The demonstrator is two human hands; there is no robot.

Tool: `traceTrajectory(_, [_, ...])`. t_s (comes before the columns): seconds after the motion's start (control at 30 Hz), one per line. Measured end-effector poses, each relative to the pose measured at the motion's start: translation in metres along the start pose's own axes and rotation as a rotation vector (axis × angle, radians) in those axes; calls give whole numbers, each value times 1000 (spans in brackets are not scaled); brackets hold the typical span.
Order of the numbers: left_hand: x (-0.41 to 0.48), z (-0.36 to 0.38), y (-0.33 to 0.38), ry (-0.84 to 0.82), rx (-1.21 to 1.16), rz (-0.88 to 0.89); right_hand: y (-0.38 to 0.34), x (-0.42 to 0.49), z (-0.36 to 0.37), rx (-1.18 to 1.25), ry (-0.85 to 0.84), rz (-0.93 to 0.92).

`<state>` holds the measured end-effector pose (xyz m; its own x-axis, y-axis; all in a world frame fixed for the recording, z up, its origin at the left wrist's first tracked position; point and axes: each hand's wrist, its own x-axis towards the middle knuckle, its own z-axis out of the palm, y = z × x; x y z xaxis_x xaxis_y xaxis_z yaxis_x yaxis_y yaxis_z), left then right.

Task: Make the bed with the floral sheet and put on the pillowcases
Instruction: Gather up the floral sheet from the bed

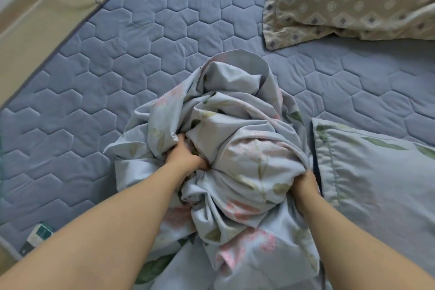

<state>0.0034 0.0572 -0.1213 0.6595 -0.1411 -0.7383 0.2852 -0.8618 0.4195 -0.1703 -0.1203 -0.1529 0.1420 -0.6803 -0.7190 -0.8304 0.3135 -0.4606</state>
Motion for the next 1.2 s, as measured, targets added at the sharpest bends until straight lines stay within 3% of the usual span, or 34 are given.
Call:
traceTrajectory(0.27, [-54,-45,-5,61,-240,64,-33,-76,-10,505,-130,142])
traceTrajectory(0.57, [-165,-188,-47,135,-557,268,-99,-270,7,654,-201,-182])
traceTrajectory(0.9, [-263,-372,-166,351,-814,454,-161,-470,100,579,-280,-474])
traceTrajectory(1.2, [-304,-506,-263,624,-842,452,-214,-594,201,434,-415,-589])
